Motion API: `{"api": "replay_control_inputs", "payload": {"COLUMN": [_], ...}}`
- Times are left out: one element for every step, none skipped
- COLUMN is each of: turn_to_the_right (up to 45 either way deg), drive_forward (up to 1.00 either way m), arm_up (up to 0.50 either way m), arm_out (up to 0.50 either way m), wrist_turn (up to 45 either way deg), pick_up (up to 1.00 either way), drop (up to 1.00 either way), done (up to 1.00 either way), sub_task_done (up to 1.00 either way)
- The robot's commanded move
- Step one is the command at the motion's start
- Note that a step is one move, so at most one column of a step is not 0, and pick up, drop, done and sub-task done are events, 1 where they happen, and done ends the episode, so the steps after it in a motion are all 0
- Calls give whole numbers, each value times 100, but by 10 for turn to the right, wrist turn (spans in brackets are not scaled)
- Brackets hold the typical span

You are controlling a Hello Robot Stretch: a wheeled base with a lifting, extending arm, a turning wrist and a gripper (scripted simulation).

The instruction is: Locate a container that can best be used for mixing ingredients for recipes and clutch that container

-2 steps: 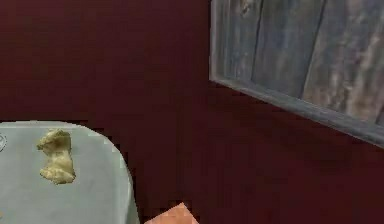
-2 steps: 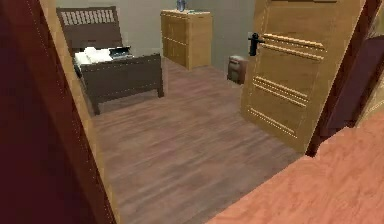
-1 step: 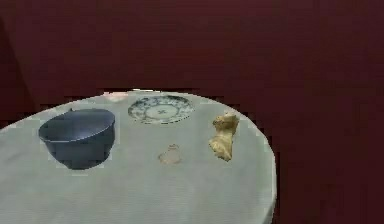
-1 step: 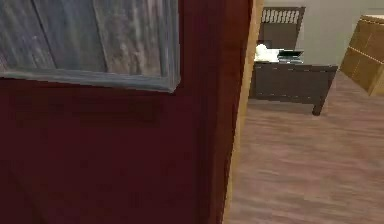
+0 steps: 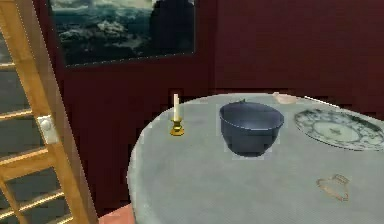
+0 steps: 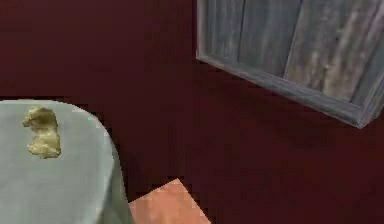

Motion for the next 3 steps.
{"api": "replay_control_inputs", "payload": {"turn_to_the_right": [-450, -240, 0], "drive_forward": [0, 0, 0], "arm_up": [0, 0, 50], "arm_out": [0, 0, 0], "wrist_turn": [0, 0, 0], "pick_up": [0, 0, 0], "drop": [0, 0, 0], "done": [0, 0, 0], "sub_task_done": [0, 0, 0]}}
